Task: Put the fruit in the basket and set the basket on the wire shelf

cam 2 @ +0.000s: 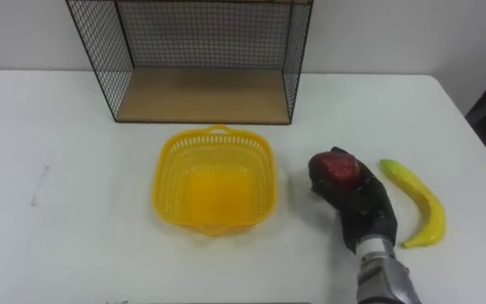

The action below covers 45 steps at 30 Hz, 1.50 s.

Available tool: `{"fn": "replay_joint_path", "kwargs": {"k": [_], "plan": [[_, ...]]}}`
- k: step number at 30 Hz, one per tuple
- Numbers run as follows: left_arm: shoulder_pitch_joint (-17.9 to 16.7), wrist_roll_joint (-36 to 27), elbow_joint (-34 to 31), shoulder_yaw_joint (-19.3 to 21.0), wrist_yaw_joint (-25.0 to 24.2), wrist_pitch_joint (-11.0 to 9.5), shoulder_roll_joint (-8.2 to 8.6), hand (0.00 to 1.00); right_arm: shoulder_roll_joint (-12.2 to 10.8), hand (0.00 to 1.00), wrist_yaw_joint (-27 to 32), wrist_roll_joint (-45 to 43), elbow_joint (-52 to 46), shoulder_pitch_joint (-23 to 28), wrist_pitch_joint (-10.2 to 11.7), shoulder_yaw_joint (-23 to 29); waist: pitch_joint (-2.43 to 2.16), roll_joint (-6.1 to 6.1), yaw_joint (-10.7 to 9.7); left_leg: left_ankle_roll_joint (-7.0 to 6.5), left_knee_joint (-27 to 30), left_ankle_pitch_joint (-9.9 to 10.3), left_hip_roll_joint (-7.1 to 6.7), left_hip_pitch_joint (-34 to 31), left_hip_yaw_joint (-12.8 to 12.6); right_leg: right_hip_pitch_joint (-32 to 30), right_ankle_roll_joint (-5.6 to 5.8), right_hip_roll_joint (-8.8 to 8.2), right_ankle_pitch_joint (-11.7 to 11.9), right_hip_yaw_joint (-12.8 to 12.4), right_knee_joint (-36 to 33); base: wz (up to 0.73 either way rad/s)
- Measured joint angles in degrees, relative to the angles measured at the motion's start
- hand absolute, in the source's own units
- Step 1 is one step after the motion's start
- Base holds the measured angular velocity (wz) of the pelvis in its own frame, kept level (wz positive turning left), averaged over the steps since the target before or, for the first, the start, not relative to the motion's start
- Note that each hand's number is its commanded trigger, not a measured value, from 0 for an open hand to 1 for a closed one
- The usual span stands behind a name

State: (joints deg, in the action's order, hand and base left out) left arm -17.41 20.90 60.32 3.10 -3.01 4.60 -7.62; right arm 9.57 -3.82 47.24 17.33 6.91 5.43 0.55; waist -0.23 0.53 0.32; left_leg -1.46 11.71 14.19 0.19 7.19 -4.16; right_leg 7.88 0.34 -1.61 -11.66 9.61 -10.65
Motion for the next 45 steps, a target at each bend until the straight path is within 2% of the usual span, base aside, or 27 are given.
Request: {"fn": "replay_joint_path", "kwargs": {"k": [9,16,23,24,26,37,41,42,43,44,45], "plan": [[0.1,0.0,0.0,-0.5,0.3,0.0,0.4,0.0,-0.1,1.0,-4.7,2.0,-4.1,0.0,-0.2,-3.0,-0.2,-1.02,0.3,0.0,0.1,0.0,0.01,0.0,0.0,-0.1,-0.01,0.0,0.0,0.0,-0.2,0.0],[0.2,-0.1,0.0,-1.5,0.3,-0.4,0.47,0.0,0.3,1.0,-6.8,2.1,-7.6,-0.3,-0.2,-3.4,-0.12,-0.62,1.6,0.0,0.1,0.0,0.0,0.0,-0.4,-0.4,-0.01,-0.03,0.0,-0.2,-0.2,-0.03],[0.2,-0.2,0.5,-2.7,0.3,-1.1,0.43,0.0,0.8,1.0,-7.3,1.8,-10.3,-0.4,-0.2,-3.9,-0.03,-0.25,1.8,0.0,0.0,0.0,-0.01,-0.6,-0.1,-0.8,-0.01,0.05,0.0,-0.2,-0.2,0.02],[0.3,-0.3,0.6,-2.9,0.3,-1.1,0.47,0.0,1.0,1.0,-7.3,1.6,-11.0,-0.4,-0.3,-4.0,0.09,-0.21,1.8,0.0,0.0,0.0,-0.01,-0.6,-0.1,-0.9,-0.01,0.06,0.0,-0.2,-0.2,0.0],[0.6,-0.4,1.5,-2.8,0.3,-1.3,0.43,0.0,1.5,1.0,-7.4,-0.9,-12.1,-0.4,-0.3,-3.9,0.2,-0.15,1.9,0.0,0.0,0.0,0.01,-0.6,-0.2,-1.0,-0.01,0.09,0.0,-0.3,-0.2,-0.02],[2.3,0.0,2.7,-3.4,0.0,-1.2,0.04,0.0,1.5,1.0,-6.9,-30.0,-14.4,-1.3,-0.5,-4.4,0.31,-0.29,2.2,0.0,0.0,0.0,0.03,-0.7,-0.3,-1.0,0.01,0.05,0.0,-0.4,-0.1,-0.01],[2.7,0.0,2.6,-3.4,-0.6,-1.3,-0.09,0.0,1.5,1.0,-7.5,-36.0,-16.4,-1.7,-0.5,-4.4,0.31,-0.29,2.6,0.0,0.0,0.0,0.05,-0.7,-0.3,-1.1,0.0,0.09,0.0,-0.3,-0.1,0.0],[2.7,0.0,2.5,-3.5,-1.0,-1.3,-0.23,0.0,1.5,0.84,-7.7,-36.6,-17.5,-1.7,-0.5,-4.4,0.3,-0.25,2.8,0.0,-0.1,0.0,0.05,-0.7,-0.2,-1.1,0.0,0.1,0.0,-0.3,-0.1,0.0],[2.8,0.0,2.4,-3.5,-1.2,-1.4,-0.4,0.0,1.5,0.55,-7.7,-36.9,-18.4,-1.7,-0.5,-4.7,0.3,-0.14,3.0,0.0,-0.1,0.0,0.05,-0.7,-0.2,-1.0,0.0,0.11,0.0,-0.4,-0.1,0.0],[2.8,0.0,2.4,-3.5,-1.2,-1.5,-0.5,0.0,1.5,0.22,-7.8,-37.0,-18.6,-1.8,-0.5,-4.9,0.29,-0.06,3.0,0.0,-0.1,0.0,0.05,-0.6,-0.2,-1.0,0.0,0.11,0.0,-0.4,-0.1,0.0],[2.9,0.0,2.5,-3.5,-1.2,-1.6,-0.7,0.0,1.5,0.0,-8.1,-37.4,-18.9,-1.8,-0.5,-5.2,0.25,0.11,3.1,0.0,-0.1,0.0,0.04,-0.6,-0.2,-1.0,0.0,0.11,0.0,-0.4,-0.1,0.0]]}}
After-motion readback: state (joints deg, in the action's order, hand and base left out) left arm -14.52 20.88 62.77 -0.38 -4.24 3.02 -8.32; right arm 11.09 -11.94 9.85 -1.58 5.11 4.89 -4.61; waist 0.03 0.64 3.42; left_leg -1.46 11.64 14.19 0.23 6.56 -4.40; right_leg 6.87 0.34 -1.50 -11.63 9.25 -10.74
